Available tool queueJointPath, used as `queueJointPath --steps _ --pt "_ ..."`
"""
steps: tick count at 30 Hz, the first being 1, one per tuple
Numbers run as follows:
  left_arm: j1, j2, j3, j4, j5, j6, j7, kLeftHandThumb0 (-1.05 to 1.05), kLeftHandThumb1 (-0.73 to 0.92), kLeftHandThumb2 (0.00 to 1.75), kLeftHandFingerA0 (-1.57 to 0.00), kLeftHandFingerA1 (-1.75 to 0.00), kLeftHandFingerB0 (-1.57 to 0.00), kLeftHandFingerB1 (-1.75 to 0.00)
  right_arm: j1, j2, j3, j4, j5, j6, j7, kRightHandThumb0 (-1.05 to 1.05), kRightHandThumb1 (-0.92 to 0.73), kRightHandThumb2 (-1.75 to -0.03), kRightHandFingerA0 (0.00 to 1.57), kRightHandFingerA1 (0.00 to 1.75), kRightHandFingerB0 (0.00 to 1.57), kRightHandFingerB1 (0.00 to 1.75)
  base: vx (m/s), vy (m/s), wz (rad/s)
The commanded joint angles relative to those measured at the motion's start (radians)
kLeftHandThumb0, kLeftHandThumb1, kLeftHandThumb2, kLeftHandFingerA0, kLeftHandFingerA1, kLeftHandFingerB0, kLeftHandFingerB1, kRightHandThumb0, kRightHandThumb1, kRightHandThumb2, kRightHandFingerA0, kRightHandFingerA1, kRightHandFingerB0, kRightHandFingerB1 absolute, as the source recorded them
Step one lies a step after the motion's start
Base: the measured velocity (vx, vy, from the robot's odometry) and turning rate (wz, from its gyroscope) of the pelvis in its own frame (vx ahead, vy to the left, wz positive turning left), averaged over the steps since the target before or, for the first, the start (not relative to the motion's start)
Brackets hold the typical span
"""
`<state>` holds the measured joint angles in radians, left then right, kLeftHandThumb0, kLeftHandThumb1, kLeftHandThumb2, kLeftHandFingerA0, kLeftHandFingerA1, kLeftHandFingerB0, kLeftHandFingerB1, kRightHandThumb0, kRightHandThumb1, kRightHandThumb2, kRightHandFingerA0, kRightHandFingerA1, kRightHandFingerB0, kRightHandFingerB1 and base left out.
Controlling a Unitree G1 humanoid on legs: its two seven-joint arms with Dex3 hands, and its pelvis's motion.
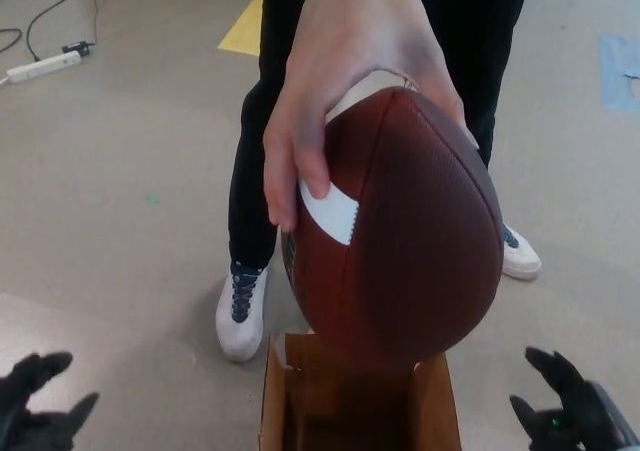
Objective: Use both hands to pick up a football from a person and place it into a container beneath
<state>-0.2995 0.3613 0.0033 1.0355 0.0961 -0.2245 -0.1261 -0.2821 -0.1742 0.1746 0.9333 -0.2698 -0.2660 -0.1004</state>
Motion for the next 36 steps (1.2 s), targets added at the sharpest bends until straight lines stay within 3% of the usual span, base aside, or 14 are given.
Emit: queueJointPath --steps 1,2,3,4,6,7,8,11,14,16,17,25,26,36 --pt "-0.045 0.065 0.022 0.083 -0.007 -0.189 -0.069 -0.79 0.83 0.66 -0.40 -0.35 -0.16 -0.25 -0.041 -0.049 0.023 0.036 -0.071 -0.252 -0.125 -0.60 -0.92 -0.71 0.54 0.45 0.08 0.21 0.09 0.005 0.01" --pt "-0.029 0.057 0.047 0.078 -0.038 -0.219 -0.088 -0.79 0.86 0.68 -0.27 -0.32 -0.08 -0.22 -0.027 -0.039 -0.022 0.011 -0.020 -0.270 -0.121 -0.67 -0.78 -1.08 0.46 0.58 0.00 0.28 0.09 0.004 0.01" --pt "-0.024 0.053 0.059 0.079 -0.050 -0.234 -0.097 -0.79 0.86 0.68 -0.27 -0.32 -0.08 -0.22 -0.022 -0.036 -0.041 0.002 0.002 -0.279 -0.120 -0.67 -0.78 -1.08 0.46 0.58 0.00 0.28 0.09 0.003 0.02" --pt "-0.011 0.051 0.078 0.068 -0.076 -0.244 -0.134 -0.79 0.71 1.03 -0.10 -0.43 -0.02 -0.22 -0.004 -0.033 -0.064 -0.033 0.034 -0.295 -0.099 -0.65 -0.92 -0.75 0.47 0.43 0.00 0.18 0.09 0.002 0.01" --pt "0.021 0.034 0.127 0.000 -0.158 -0.276 -0.219 -0.81 0.91 0.69 -0.07 -0.24 0.00 -0.12 0.039 -0.012 -0.135 -0.161 0.137 -0.338 -0.060 -0.63 -0.92 -0.84 0.46 0.44 0.00 0.08 0.09 0.001 0.01" --pt "0.029 0.029 0.139 -0.018 -0.177 -0.284 -0.239 -0.81 0.91 0.69 -0.07 -0.24 0.00 -0.12 0.049 -0.006 -0.152 -0.193 0.162 -0.349 -0.052 -0.63 -0.92 -0.84 0.46 0.44 0.00 0.08 0.09 0.001 0.02" --pt "0.051 0.021 0.159 -0.072 -0.211 -0.289 -0.264 -0.86 0.74 1.11 -0.09 -0.24 0.00 -0.18 0.068 0.003 -0.174 -0.269 0.204 -0.338 -0.018 -0.67 -0.92 -0.82 0.45 0.43 0.00 0.06 0.09 0.001 0.01" --pt "0.175 -0.015 0.181 -0.406 -0.328 -0.266 -0.307 -0.96 0.74 1.10 -0.09 -0.19 0.00 -0.15 0.156 0.002 -0.183 -0.557 0.238 -0.322 0.010 -0.80 -0.85 -1.14 0.38 0.53 0.00 0.12 0.09 0.001 0.02" --pt "0.265 -0.035 0.148 -0.702 -0.370 -0.213 -0.297 -1.01 0.76 1.10 -0.14 -0.22 -0.03 -0.16 0.237 -0.002 -0.192 -0.810 0.262 -0.287 0.020 -0.78 -0.92 -0.80 0.34 0.39 0.00 0.00 0.03 0.000 0.01" --pt "0.303 -0.038 0.128 -0.818 -0.380 -0.197 -0.296 -1.00 0.77 1.11 -0.13 -0.22 -0.02 -0.16 0.276 -0.002 -0.193 -0.923 0.264 -0.264 0.021 -0.77 -0.92 -0.81 0.32 0.35 0.00 0.00 0.00 0.000 0.00" --pt "0.328 -0.037 0.113 -0.884 -0.376 -0.203 -0.290 -0.91 0.91 0.67 -0.11 -0.25 0.00 -0.22 0.300 0.000 -0.185 -0.992 0.263 -0.254 0.024 -0.72 -0.92 -0.84 0.22 0.35 0.00 0.00 0.00 0.000 0.00" --pt "0.400 -0.051 0.049 -1.199 -0.356 -0.141 -0.241 -0.90 0.89 0.67 -0.12 -0.25 -0.03 -0.26 0.389 0.030 -0.104 -1.271 0.245 -0.203 0.038 -0.76 -0.92 -0.84 0.21 0.34 0.00 0.00 0.00 0.000 0.00" --pt "0.399 -0.056 0.040 -1.226 -0.351 -0.129 -0.235 -0.87 0.68 1.06 -0.09 -0.30 -0.01 -0.28 0.394 0.028 -0.093 -1.297 0.245 -0.193 0.046 -0.81 -0.83 -1.02 0.13 0.34 0.00 0.00 0.00 0.000 0.00" --pt "0.353 -0.088 -0.047 -1.389 -0.281 -0.005 -0.204 -0.87 0.70 1.07 -0.10 -0.31 -0.02 -0.29 0.444 0.014 -0.026 -1.450 0.184 -0.130 0.094 -0.98 -0.92 -1.20 0.11 0.27 0.00 0.05 0.00 0.000 0.00"
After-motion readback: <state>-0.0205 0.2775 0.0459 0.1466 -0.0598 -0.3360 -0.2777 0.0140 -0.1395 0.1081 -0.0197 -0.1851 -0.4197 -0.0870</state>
